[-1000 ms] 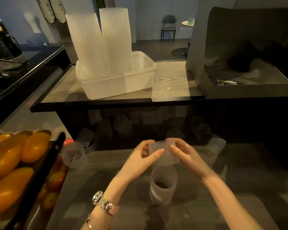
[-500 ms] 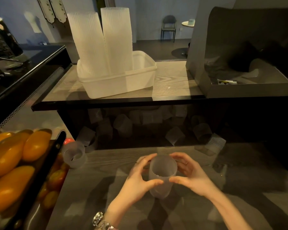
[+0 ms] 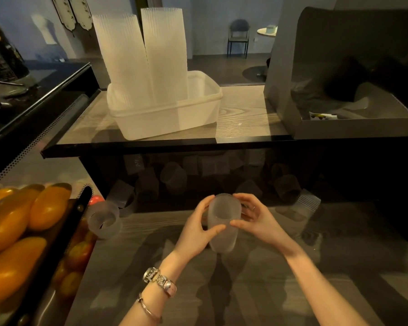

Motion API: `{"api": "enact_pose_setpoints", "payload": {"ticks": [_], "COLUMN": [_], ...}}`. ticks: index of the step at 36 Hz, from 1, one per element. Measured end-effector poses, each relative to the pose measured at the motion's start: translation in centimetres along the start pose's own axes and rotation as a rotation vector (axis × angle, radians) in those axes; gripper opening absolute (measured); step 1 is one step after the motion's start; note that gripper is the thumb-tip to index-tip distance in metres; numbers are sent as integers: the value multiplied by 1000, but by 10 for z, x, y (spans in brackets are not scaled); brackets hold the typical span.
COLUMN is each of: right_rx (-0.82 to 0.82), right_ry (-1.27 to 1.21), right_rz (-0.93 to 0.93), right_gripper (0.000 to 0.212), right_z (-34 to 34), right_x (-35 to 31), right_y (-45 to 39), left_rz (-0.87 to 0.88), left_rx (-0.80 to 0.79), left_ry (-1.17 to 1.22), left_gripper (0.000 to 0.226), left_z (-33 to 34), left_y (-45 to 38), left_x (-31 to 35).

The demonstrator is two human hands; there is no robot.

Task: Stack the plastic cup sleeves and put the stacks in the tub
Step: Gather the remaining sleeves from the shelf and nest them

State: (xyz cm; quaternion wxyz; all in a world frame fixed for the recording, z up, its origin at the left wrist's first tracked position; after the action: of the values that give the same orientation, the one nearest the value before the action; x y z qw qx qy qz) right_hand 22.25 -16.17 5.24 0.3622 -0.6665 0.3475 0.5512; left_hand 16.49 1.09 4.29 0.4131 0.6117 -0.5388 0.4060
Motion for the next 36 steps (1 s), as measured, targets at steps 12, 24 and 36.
{"api": "enact_pose_setpoints", "payload": {"ticks": [12, 24, 36], "right_rx": [19, 539, 306], "right_ry": [-41, 339, 506], "right_rz": [47, 374, 653], "right_gripper": [39, 45, 47], "right_z": [-13, -51, -50], "right_x": [4, 52, 88], "right_y": [-14, -73, -89], "left_rz": [-93, -614, -484], "left_rx": [-55, -346, -391], "left_ry": [122, 239, -38], "left_gripper": [68, 35, 40], "left_z": [-11, -12, 6], "left_y": [-13, -78, -109], "left_x": [-6, -10, -7]}}
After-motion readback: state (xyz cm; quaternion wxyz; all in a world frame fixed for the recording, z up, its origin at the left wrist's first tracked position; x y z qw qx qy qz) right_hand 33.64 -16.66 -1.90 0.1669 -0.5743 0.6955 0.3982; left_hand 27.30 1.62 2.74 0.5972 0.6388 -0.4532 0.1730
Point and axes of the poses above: each hand's wrist, its own y-axis away from the middle knuckle, its own z-axis out of the palm, x = y × z, the point moved 1 cm from there along -y, towards the middle knuckle, and after that the axes turned 7 degrees about -z, right-handed, at the moved point
